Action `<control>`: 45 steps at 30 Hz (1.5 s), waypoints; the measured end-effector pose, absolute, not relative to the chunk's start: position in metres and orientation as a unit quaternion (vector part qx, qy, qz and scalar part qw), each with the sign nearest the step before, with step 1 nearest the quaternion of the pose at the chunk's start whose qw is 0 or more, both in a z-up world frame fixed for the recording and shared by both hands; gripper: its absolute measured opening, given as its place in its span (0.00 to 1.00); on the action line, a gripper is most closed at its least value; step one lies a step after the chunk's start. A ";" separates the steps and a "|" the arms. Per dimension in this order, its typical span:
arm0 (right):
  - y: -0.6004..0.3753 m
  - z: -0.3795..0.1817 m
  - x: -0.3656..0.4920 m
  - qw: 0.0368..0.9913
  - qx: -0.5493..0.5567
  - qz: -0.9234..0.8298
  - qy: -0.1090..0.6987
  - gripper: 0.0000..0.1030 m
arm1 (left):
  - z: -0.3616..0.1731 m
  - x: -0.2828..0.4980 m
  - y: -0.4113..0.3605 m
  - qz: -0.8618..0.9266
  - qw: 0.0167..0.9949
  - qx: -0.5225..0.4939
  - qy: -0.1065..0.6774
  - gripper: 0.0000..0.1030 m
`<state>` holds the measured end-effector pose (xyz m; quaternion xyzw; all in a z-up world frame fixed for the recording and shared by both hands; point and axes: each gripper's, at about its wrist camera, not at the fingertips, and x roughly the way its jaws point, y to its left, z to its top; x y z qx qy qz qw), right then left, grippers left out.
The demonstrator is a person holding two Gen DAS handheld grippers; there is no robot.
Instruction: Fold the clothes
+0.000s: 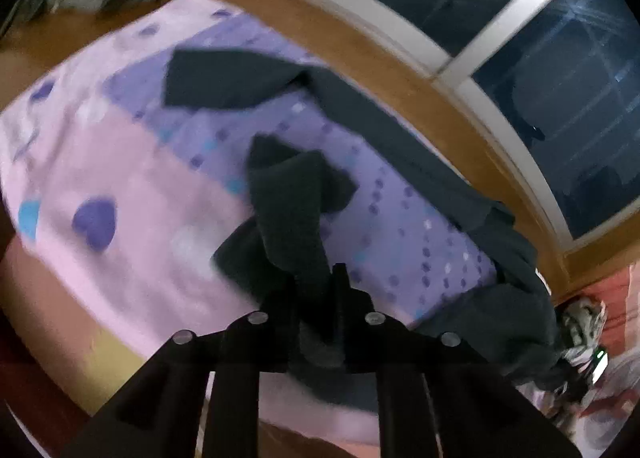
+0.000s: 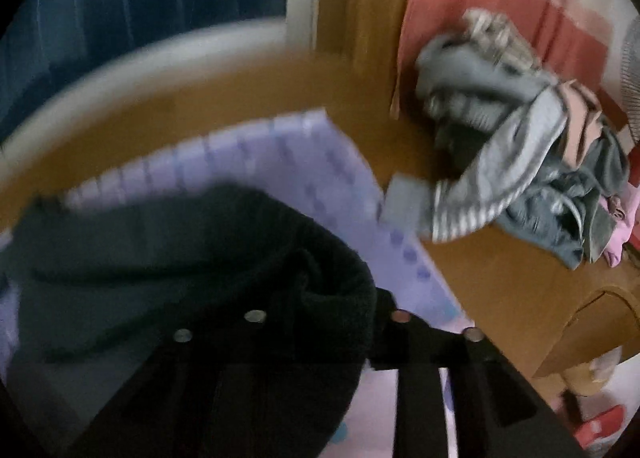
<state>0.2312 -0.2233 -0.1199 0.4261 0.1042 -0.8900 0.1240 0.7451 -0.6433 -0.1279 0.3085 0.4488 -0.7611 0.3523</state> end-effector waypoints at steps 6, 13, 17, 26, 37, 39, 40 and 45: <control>-0.189 -0.106 0.276 0.109 0.410 -0.898 0.116 0.67 | -0.120 0.771 -0.650 -0.769 0.350 0.309 0.436 0.26; -0.179 -0.065 0.363 0.101 0.377 -0.917 0.088 0.69 | -0.106 0.771 -0.680 -0.794 0.302 0.383 0.363 0.29; -0.224 -0.053 0.432 0.161 0.366 -0.913 0.085 0.69 | -0.103 0.772 -0.697 -0.809 0.262 0.406 0.335 0.30; -0.344 -0.070 0.576 0.296 0.364 -0.877 0.101 0.69 | -0.113 0.758 -0.716 -0.828 0.181 0.438 0.299 0.30; -0.452 -0.095 0.671 0.459 0.367 -0.800 0.119 0.69 | -0.127 0.774 -0.738 -0.811 0.167 0.458 0.323 0.30; -0.467 -0.097 0.690 0.477 0.357 -0.793 0.123 0.69 | -0.128 0.774 -0.744 -0.810 0.173 0.468 0.309 0.30; -0.474 -0.098 0.695 0.478 0.358 -0.793 0.124 0.69 | -0.128 0.773 -0.747 -0.812 0.167 0.469 0.305 0.30; -0.509 -0.101 0.726 0.495 0.363 -0.780 0.126 0.69 | -0.133 0.756 -0.764 -0.820 0.125 0.473 0.297 0.30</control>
